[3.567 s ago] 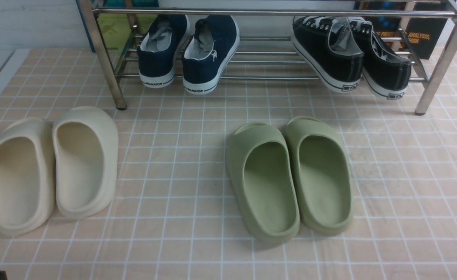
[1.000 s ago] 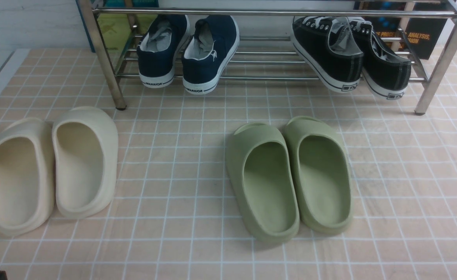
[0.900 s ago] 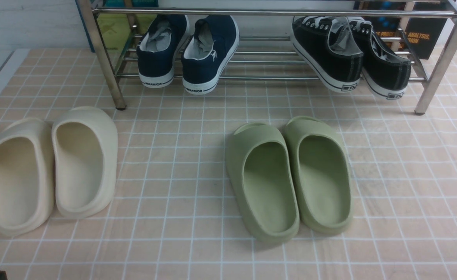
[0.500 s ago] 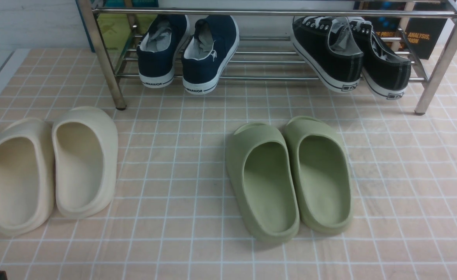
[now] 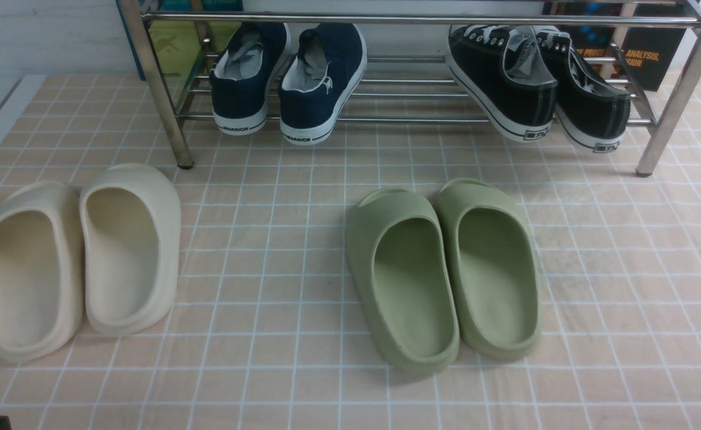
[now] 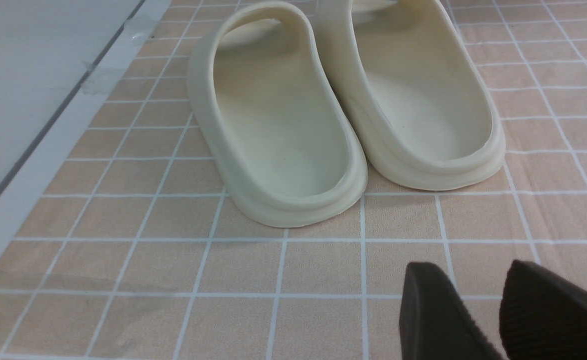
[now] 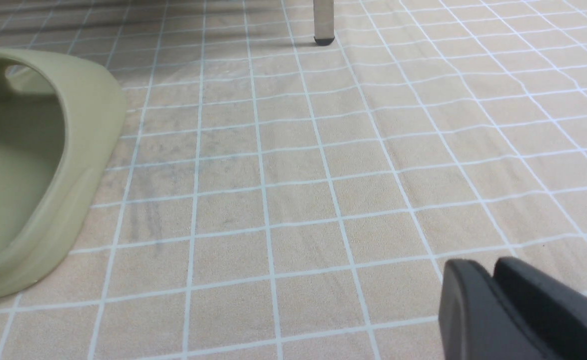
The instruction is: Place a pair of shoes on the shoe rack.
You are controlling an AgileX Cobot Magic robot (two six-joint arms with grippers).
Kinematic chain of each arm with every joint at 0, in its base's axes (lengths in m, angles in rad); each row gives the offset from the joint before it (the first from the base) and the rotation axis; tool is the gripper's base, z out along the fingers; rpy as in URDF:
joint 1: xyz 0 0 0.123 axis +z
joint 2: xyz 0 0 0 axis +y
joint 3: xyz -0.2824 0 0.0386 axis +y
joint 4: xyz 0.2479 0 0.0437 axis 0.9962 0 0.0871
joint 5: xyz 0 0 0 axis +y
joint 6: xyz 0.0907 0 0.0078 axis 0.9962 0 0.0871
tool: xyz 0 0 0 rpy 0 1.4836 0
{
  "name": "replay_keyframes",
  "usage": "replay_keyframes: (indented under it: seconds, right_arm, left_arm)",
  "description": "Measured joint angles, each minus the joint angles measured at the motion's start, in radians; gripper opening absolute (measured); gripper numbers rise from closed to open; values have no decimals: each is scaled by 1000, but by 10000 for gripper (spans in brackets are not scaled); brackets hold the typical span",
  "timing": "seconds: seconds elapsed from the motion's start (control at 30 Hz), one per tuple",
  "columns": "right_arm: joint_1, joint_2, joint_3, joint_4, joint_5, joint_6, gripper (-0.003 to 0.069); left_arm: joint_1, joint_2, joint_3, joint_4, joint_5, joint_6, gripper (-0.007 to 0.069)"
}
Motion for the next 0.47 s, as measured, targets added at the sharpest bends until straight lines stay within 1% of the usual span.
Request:
replay_keyframes:
  seconds: [0.47]
  right_arm:
    - [0,0,0,0,1,0,106]
  left_arm:
    - [0,0,0,0,0,0,239]
